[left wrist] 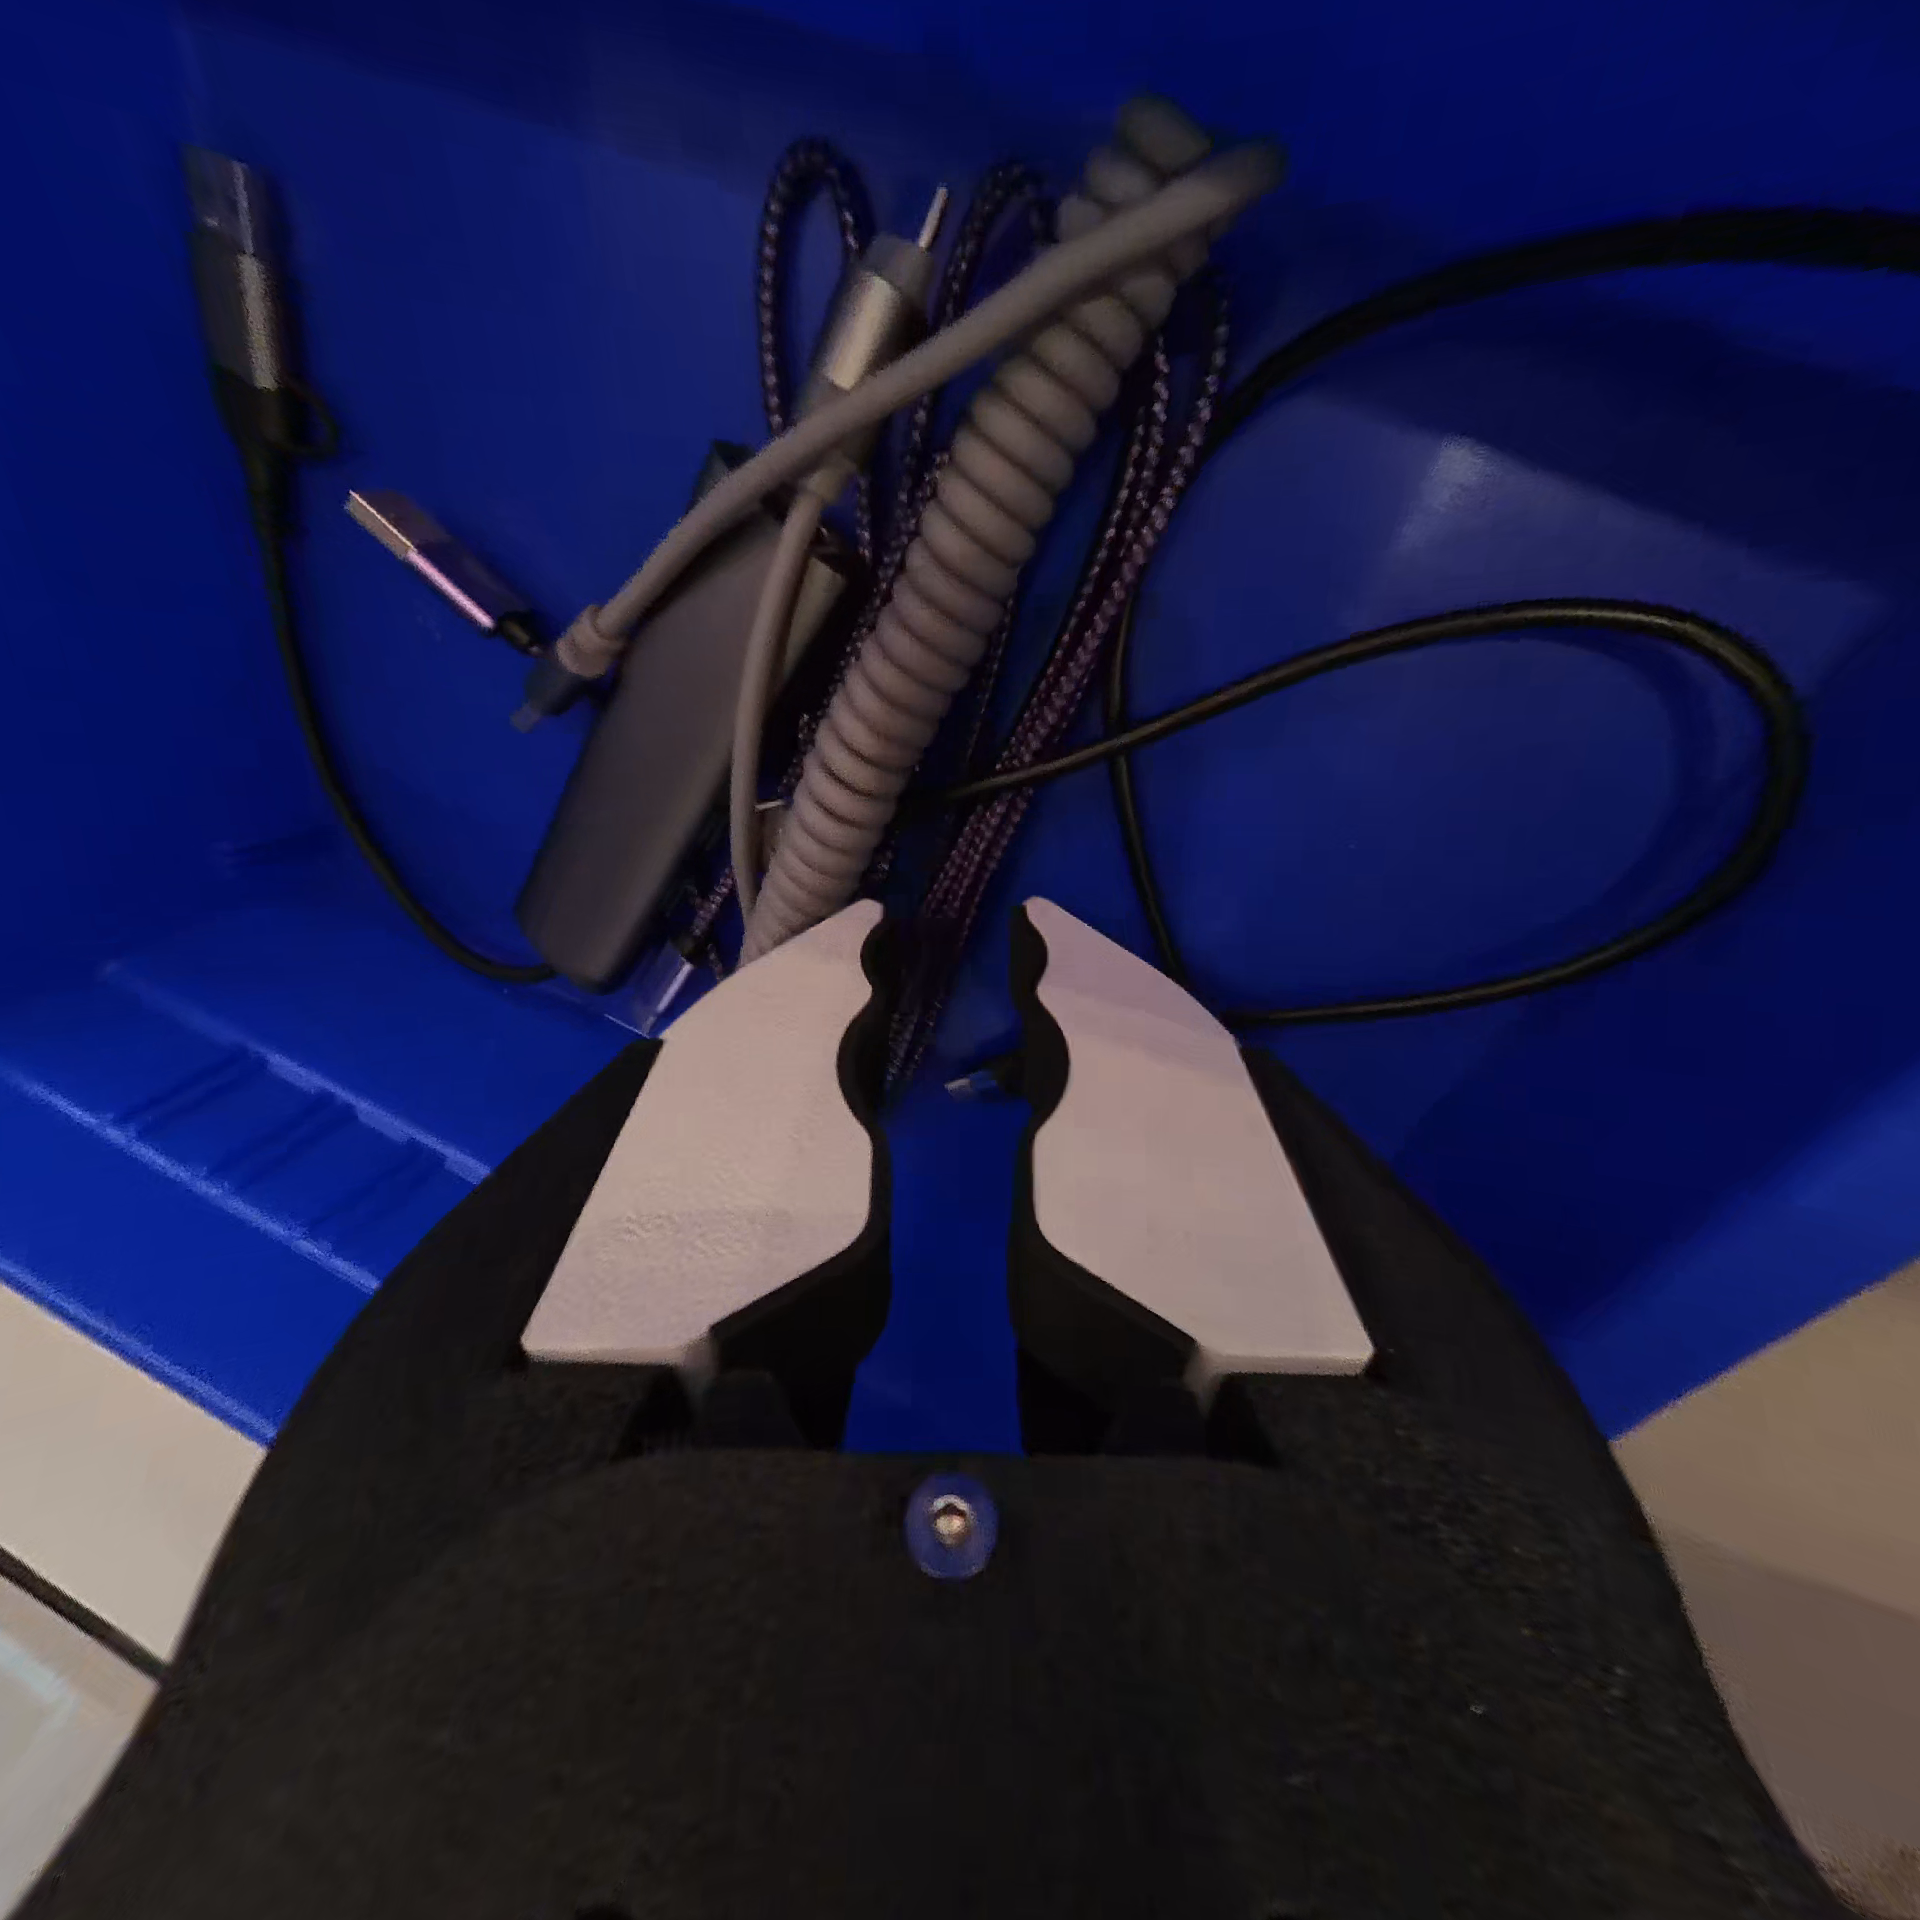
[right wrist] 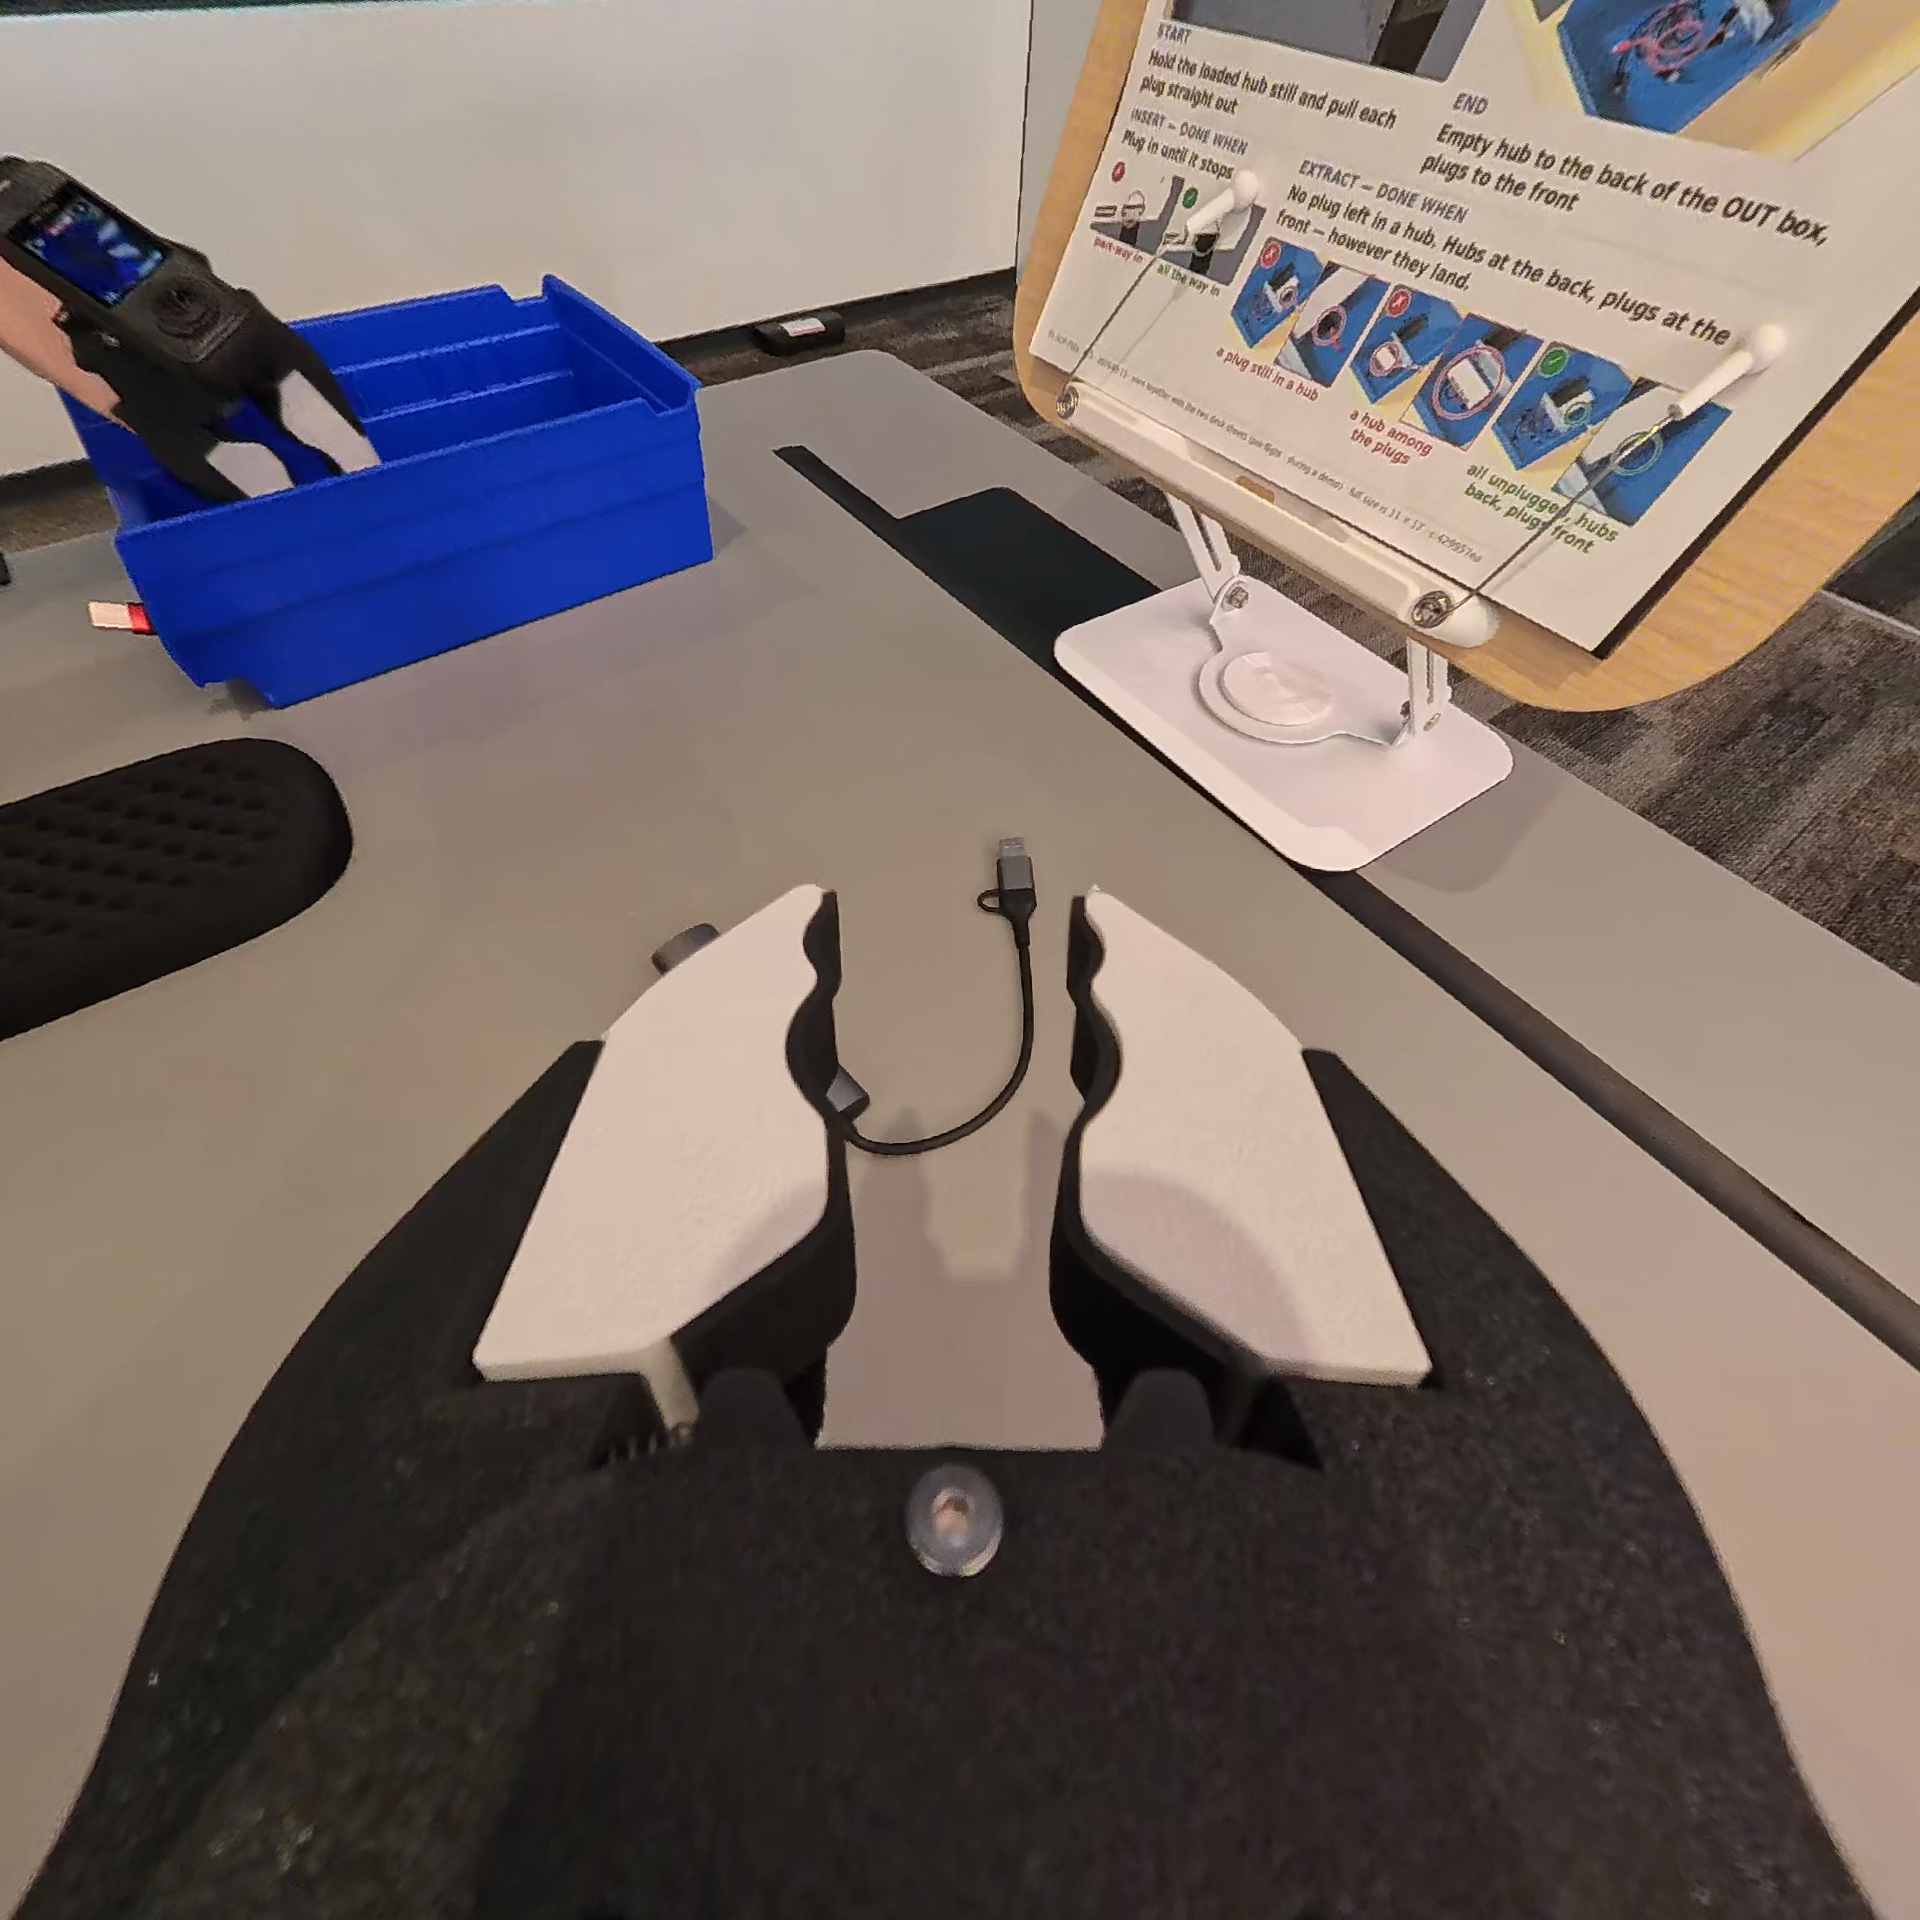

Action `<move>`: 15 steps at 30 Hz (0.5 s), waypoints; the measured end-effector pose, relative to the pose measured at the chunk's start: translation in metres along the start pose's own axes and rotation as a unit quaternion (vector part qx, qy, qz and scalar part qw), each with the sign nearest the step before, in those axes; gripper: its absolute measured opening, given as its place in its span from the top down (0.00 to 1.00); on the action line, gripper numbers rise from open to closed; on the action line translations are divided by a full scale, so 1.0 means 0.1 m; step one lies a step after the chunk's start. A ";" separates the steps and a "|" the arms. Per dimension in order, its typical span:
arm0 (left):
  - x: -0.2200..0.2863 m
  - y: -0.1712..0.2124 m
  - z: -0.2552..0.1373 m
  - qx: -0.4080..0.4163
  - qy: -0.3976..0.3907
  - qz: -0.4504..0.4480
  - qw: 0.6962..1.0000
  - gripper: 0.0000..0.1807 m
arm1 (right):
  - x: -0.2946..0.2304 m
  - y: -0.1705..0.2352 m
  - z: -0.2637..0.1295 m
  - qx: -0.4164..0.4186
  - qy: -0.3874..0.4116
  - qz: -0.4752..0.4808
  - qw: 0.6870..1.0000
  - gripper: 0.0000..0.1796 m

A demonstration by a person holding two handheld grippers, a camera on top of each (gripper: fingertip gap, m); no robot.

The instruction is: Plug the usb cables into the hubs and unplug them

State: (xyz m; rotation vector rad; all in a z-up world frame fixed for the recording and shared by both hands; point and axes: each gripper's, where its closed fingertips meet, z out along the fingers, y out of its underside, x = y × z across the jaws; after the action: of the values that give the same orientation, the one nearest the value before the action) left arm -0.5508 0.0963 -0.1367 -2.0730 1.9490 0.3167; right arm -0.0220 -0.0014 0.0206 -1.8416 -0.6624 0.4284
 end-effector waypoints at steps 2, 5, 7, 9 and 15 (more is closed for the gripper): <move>0.00 0.00 0.04 -0.007 0.016 0.004 1.000 0.89 | 0.01 0.03 0.01 -0.004 0.001 0.001 1.000 0.77; 0.03 0.01 0.07 -0.026 0.041 0.003 0.999 0.92 | 0.03 0.05 0.02 -0.007 0.000 0.003 1.000 0.77; 0.03 0.01 0.07 -0.036 0.050 0.001 0.998 0.93 | 0.04 0.07 0.02 -0.011 -0.001 0.004 1.000 0.77; 0.04 0.01 0.08 -0.039 0.052 0.001 0.998 0.93 | 0.04 0.08 0.03 -0.015 -0.001 0.001 1.000 0.77; 0.05 0.01 0.08 -0.056 0.047 0.016 0.997 0.95 | 0.06 0.09 0.02 -0.014 -0.002 0.001 1.000 0.77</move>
State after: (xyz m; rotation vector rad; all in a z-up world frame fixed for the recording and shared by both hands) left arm -0.5510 0.0938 -0.1457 -2.1659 2.0646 0.3479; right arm -0.0168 0.0011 0.0120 -1.8689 -0.6719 0.4263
